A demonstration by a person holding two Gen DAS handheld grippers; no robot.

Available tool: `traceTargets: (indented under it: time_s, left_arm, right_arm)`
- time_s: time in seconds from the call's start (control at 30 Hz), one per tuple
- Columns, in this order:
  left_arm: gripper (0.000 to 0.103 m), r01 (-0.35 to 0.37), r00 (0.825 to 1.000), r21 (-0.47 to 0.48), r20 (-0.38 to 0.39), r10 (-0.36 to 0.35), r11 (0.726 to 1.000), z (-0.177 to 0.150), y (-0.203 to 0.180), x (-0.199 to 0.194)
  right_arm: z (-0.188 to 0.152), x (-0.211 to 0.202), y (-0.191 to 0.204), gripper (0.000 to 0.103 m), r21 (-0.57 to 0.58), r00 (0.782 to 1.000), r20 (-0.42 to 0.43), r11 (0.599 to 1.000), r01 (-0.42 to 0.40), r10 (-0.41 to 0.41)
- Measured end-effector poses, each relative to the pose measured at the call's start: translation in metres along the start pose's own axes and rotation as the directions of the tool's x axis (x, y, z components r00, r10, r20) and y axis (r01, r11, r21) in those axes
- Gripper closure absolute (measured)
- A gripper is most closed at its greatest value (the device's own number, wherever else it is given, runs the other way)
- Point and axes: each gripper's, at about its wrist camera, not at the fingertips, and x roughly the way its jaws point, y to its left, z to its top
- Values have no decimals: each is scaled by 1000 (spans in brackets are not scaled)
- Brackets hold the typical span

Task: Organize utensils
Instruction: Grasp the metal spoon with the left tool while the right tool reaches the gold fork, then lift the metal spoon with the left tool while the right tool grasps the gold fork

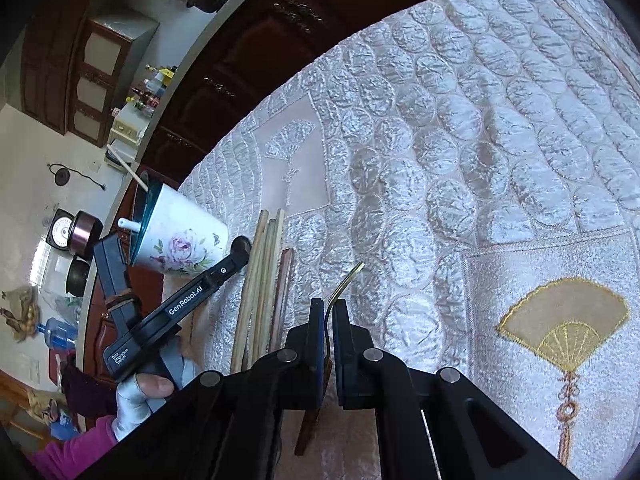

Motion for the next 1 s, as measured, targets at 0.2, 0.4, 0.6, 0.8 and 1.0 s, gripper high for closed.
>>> traceTargets:
  time_s: [0.2, 0.4, 0.6, 0.8, 1.0]
  left_arm:
    - [88, 37, 999, 20, 4, -37, 999, 4, -8, 3]
    - [100, 93, 996, 41, -16, -92, 995, -3, -3, -17]
    - [101, 138, 989, 20, -52, -137, 990, -21, 28, -47]
    - [101, 118, 990, -7, -78, -118, 993, -40, 66, -68]
    - [100, 127, 986, -7, -110, -127, 992, -46, 85, -70]
  right_arm:
    - [2, -1, -4, 100, 3, 1000, 0, 1000, -3, 3]
    - [2, -5, 11, 100, -29, 1000, -1, 999, -22, 22]
    - [4, 3, 23, 100, -48, 1000, -18, 999, -11, 10]
    - [5, 10, 32, 100, -85, 996, -12, 993, 85, -86]
    - [11, 12, 28, 83, -80, 990, -40, 988, 129, -132]
